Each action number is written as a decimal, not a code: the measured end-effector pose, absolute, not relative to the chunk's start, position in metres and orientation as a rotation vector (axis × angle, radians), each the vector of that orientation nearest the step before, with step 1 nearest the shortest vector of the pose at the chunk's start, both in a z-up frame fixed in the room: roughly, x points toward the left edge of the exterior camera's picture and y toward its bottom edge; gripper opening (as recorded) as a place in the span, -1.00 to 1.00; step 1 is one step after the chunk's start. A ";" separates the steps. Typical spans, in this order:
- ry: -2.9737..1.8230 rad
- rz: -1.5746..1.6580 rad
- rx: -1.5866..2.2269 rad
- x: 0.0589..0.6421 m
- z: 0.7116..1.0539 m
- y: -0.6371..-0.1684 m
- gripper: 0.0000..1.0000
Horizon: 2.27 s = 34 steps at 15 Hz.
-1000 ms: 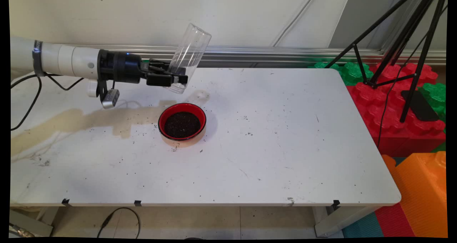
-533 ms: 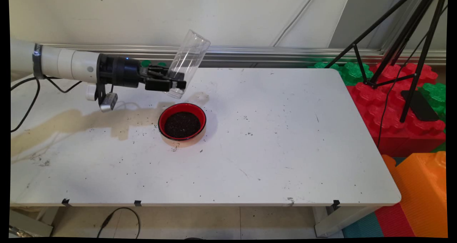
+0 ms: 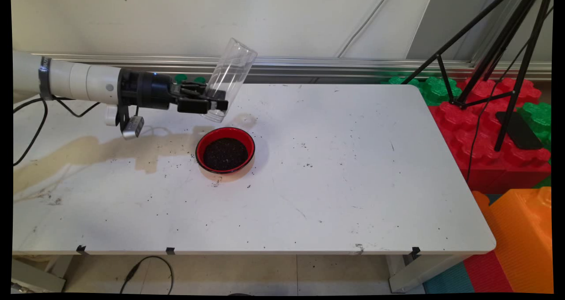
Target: Pour the black seasoning powder in the red bowl
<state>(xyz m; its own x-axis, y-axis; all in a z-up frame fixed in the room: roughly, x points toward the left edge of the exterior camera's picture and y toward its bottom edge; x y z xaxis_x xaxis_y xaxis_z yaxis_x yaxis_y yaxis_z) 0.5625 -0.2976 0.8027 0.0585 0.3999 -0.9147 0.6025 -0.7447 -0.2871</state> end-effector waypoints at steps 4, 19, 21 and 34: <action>1.011 -1.790 2.117 0.563 0.807 -0.298 -1.00; 0.974 -1.930 1.957 0.559 0.834 -0.294 -1.00; 0.974 -1.941 1.942 0.559 0.836 -0.294 -1.00; 1.038 -1.992 1.892 0.556 0.840 -0.287 -1.00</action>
<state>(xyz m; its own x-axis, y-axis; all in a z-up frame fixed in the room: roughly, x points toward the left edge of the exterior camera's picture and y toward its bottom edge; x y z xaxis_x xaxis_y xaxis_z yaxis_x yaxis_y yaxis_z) 0.5557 -0.2872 0.8402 -0.1575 0.3128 -0.9367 0.5886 -0.7319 -0.3434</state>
